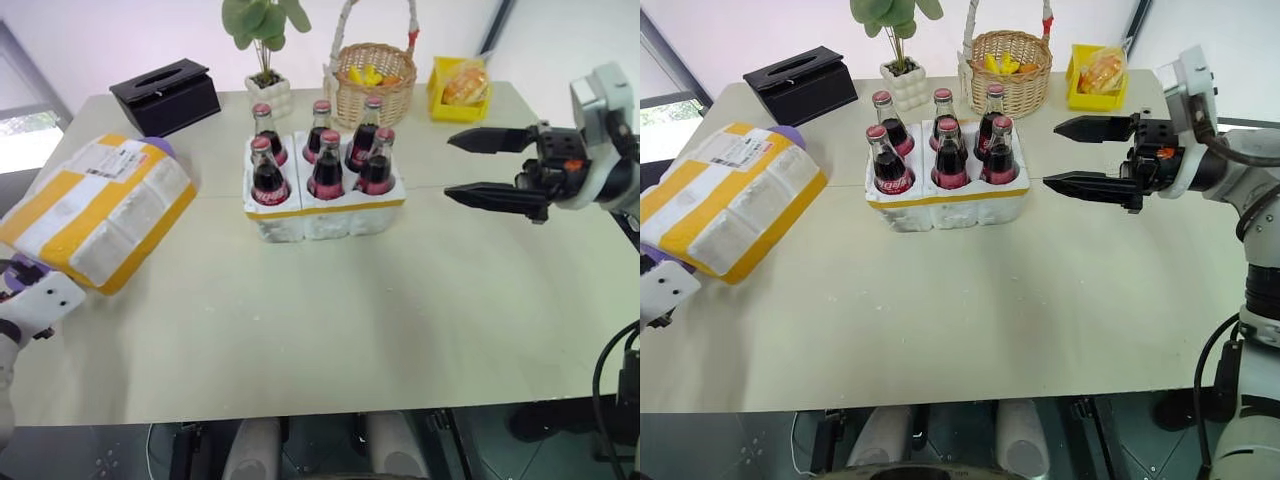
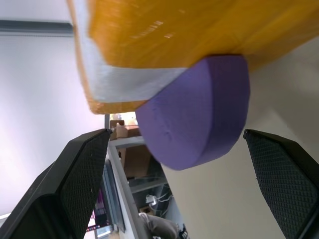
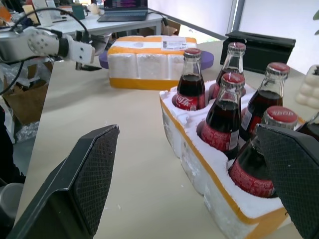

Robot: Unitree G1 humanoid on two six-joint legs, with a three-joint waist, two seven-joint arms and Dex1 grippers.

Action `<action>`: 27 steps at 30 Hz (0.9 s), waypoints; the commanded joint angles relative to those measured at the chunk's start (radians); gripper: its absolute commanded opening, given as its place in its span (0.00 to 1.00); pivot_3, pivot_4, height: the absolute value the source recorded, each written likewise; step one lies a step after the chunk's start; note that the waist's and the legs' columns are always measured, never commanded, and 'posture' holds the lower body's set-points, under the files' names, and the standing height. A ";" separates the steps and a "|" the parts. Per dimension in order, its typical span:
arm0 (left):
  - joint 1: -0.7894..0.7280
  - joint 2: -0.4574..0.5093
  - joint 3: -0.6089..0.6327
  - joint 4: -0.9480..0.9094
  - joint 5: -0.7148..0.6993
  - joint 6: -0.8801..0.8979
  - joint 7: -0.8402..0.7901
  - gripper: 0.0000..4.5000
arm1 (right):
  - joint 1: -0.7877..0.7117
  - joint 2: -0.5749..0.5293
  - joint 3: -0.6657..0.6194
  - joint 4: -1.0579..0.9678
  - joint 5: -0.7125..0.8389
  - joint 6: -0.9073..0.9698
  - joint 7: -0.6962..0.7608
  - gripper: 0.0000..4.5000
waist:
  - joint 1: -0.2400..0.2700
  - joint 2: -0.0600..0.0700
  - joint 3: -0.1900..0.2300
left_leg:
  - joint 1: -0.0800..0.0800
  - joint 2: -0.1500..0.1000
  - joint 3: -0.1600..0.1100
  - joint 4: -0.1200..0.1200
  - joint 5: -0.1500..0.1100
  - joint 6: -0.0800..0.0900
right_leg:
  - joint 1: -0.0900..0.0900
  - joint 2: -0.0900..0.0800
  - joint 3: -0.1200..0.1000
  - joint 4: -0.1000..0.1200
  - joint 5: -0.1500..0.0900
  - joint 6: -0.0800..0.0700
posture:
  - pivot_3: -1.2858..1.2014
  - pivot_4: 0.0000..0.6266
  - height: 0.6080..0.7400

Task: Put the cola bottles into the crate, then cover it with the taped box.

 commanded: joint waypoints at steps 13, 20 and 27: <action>-0.154 0.037 -0.122 0.252 0.054 -0.141 0.213 0.83 | -0.013 -0.033 -0.046 -0.038 0.034 0.000 -0.014 1.00 | 0.001 -0.001 0.000 | 0.000 0.000 0.000 0.000 0.000 0.000 | 0.000 0.000 0.000 0.001 0.001 0.002 | 0.52 0.24 1.00; -0.161 0.046 -0.131 0.265 0.065 -0.131 0.239 0.17 | -0.009 -0.028 -0.038 -0.046 0.035 0.001 -0.013 1.00 | 0.003 0.000 -0.001 | 0.001 0.000 0.000 0.002 0.000 0.000 | 0.001 0.000 0.000 0.003 0.001 0.001 | 0.52 0.24 1.00; -0.156 0.077 -0.102 0.250 0.053 -0.119 0.229 0.17 | -0.013 -0.013 -0.022 -0.044 0.031 -0.007 -0.014 1.00 | 0.002 0.000 -0.001 | 0.001 0.000 0.000 0.003 0.000 0.000 | 0.001 0.000 0.000 0.004 0.000 0.001 | 0.52 0.24 1.00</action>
